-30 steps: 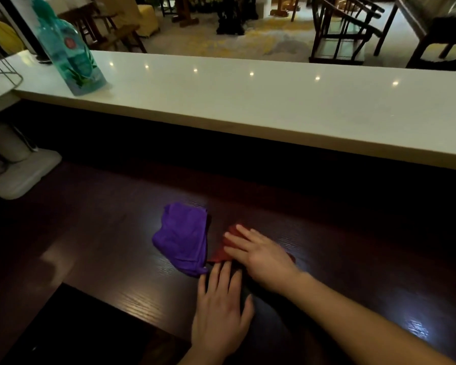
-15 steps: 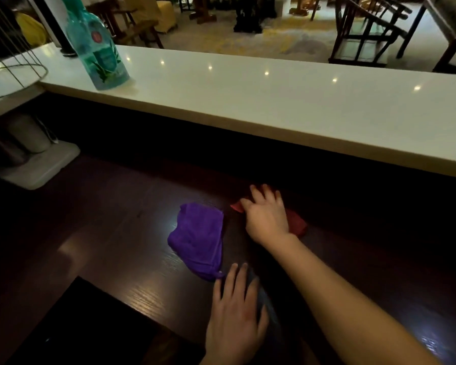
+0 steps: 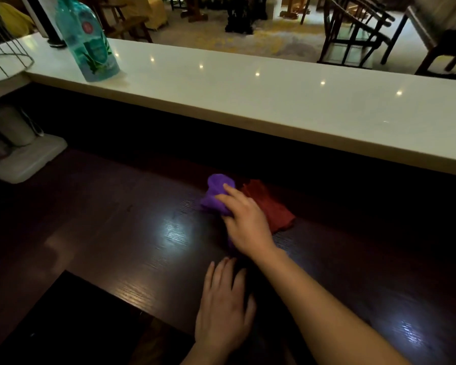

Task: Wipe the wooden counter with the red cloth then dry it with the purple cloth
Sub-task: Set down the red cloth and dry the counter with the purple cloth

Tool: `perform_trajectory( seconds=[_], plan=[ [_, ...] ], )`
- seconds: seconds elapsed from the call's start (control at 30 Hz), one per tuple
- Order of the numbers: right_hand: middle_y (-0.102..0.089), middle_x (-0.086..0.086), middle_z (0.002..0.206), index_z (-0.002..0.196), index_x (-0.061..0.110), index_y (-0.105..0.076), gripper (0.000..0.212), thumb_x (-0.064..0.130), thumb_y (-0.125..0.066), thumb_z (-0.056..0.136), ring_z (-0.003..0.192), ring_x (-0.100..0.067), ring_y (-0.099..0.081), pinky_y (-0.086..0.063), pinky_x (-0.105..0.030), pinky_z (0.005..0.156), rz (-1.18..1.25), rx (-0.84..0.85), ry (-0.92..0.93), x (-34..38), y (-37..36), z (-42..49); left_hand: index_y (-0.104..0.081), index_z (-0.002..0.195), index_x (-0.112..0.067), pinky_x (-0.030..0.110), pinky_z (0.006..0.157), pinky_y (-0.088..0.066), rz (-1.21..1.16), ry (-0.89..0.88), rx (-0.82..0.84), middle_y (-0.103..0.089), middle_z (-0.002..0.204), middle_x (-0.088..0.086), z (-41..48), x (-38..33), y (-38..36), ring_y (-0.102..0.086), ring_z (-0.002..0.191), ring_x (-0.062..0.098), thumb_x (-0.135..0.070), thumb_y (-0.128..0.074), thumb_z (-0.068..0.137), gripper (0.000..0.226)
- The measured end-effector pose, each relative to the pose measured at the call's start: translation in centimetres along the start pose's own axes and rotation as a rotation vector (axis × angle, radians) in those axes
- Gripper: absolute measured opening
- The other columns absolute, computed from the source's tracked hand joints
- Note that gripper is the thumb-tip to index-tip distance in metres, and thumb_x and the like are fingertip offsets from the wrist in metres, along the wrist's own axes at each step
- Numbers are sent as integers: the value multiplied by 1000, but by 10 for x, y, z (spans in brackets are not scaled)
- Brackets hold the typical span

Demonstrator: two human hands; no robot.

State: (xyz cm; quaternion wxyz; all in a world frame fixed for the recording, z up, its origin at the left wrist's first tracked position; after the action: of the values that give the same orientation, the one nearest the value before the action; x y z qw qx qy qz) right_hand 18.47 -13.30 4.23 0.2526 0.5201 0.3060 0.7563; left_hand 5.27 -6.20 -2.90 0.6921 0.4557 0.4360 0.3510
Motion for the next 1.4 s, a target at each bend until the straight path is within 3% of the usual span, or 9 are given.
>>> perform_trajectory(
  seconds=[0.07, 0.23, 0.3, 0.5, 0.63, 0.77, 0.9, 1.13, 1.4],
  plan=[
    [-53, -2, 141, 123, 24, -62, 44, 18, -67, 80, 117, -27, -52, -38, -32, 102, -44, -99, -14, -18, 35, -17, -55, 125, -13, 51, 111, -27, -9, 44, -6, -54, 135, 14, 0, 1, -1, -44, 132, 29, -39, -53, 83, 49],
    [-45, 2, 147, 130, 23, -56, 44, 31, -60, 88, 141, -21, -30, -26, -38, 115, -219, 333, 114, -25, 6, -63, -57, 119, -7, 54, 110, -27, 20, 172, 6, -57, 127, 20, -1, 5, 0, -51, 124, 38, -39, -51, 80, 50],
    [-39, 4, 151, 134, 21, -52, 44, 27, -57, 91, 145, -16, -23, -19, -36, 117, -208, 371, 89, -31, -4, -79, -58, 116, -7, 54, 110, -27, 19, 190, 3, -57, 127, 21, 0, 6, -1, -49, 127, 40, -37, -51, 78, 49],
    [-50, -2, 143, 123, 18, -61, 45, 8, -48, 81, 137, -21, -39, -26, -41, 115, -236, 202, 46, -67, 36, -169, -58, 131, -10, 58, 112, -27, 24, 154, 11, -50, 141, 23, -1, 9, -5, -40, 135, 42, -35, -48, 78, 60],
    [-43, -9, 148, 133, 12, -53, 51, 0, -53, 84, 138, -30, -38, -27, -43, 116, -336, 60, -252, -140, 91, -146, -44, 144, -32, 56, 116, -17, 70, 71, 78, -37, 152, 22, 2, 0, -10, -28, 142, 40, -46, -44, 85, 61],
    [-21, -5, 159, 144, 33, -37, 54, 44, -51, 93, 145, -33, -18, -15, -42, 119, -420, 95, -434, -161, 87, -87, -35, 147, -39, 55, 118, -11, 111, 66, 116, -31, 157, 16, 4, 0, -11, -22, 145, 38, -54, -41, 86, 63],
    [-25, 2, 158, 137, 37, -47, 47, 48, -50, 91, 147, -29, -13, -11, -41, 119, -445, 105, -343, -125, 67, -124, -33, 148, -39, 54, 117, -8, 117, 61, 153, -28, 158, 15, 3, 0, -12, -19, 146, 38, -59, -42, 83, 69],
    [-37, 8, 152, 128, 42, -54, 47, 63, -39, 89, 144, -27, -26, -26, -44, 116, -416, 270, -103, -77, 50, -215, -38, 143, -46, 58, 117, -8, 52, 22, 163, -26, 159, 12, 2, -2, -9, -15, 148, 35, -54, -42, 83, 61],
    [-21, 3, 159, 140, 37, -41, 47, 42, -49, 94, 147, -32, -9, -8, -43, 119, -476, 58, -431, -133, 59, -110, -28, 146, -50, 59, 117, 3, 97, 7, 181, -19, 162, 8, 1, -8, -9, -9, 149, 28, -57, -31, 88, 59]
  ],
)
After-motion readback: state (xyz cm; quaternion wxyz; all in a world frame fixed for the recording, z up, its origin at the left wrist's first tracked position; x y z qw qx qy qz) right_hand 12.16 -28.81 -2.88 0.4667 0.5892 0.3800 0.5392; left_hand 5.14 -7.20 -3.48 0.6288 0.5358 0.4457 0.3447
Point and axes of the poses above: each hand's wrist, its own z-axis towards the middle knuckle, its own y-axis out of the back of the hand, x = y × z, the point moved 6 cm from there along z, towards the middle knuckle
